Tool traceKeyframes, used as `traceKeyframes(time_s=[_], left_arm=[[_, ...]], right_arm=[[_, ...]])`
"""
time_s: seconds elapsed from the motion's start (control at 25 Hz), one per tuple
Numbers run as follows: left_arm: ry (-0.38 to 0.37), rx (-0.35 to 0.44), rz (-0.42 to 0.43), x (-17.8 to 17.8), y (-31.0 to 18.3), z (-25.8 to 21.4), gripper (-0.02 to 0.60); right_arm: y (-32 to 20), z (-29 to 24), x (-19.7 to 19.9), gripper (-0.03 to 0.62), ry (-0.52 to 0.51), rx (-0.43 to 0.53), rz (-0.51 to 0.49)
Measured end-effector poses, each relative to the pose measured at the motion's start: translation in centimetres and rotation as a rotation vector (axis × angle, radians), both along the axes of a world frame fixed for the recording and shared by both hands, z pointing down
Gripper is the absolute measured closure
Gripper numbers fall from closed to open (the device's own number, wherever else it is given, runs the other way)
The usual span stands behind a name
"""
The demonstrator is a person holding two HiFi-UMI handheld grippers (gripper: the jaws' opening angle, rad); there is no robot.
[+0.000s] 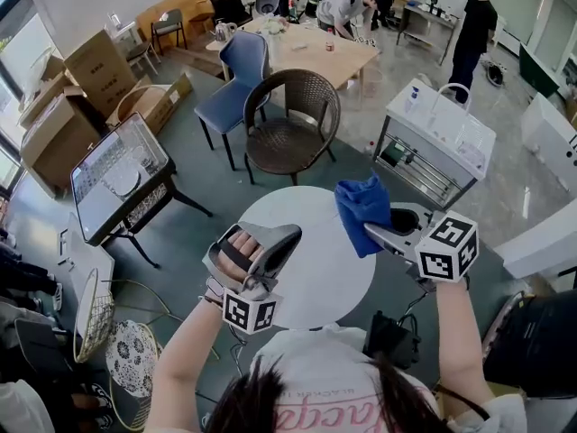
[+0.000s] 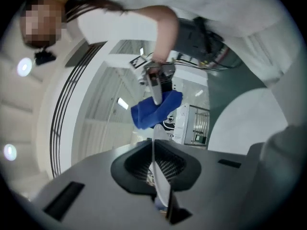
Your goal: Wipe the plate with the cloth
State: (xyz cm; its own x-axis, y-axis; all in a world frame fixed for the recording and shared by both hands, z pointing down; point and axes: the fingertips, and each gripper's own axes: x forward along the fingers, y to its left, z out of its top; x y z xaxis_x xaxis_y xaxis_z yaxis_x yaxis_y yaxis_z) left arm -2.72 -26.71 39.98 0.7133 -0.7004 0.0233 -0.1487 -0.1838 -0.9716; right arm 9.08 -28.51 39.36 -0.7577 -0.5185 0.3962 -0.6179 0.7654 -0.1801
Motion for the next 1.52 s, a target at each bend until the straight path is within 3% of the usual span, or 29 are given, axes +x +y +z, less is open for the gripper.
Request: traceKeyframes(time_s=[0.24,0.52,0.64,0.96,1.52], left_arm=[[0.448,-0.397,-0.16,-1.3,-3.4,-1.3,0.558],[0.988,-0.884,-0.197,-3.1,-5.3,-0.9,0.561],[1.172,-1.005,-0.201,-4.3,-5.9,-0.3,0.561],[1.385,-1.137,-0.19,-6.0,-5.8,0.1,0.561],[1.484,-1.164,-0.14,-7.1,-5.2,-0.5,0.561]], right_arm=[[-0.2,-2.2,0.3,0.461,-0.104,0.167,0.178],[-0.1,-2.9,-1.5,0.461,-0.094,0.252,0.227],[0.0,-2.8,-2.6,0.461,-0.071,0.279,0.226],[-0.5,-1.9,-3.0,0.462,-0.068,0.278,0.294],[-0.4,-0.9,-3.4,0.462,-0.059,0.263,0.333]])
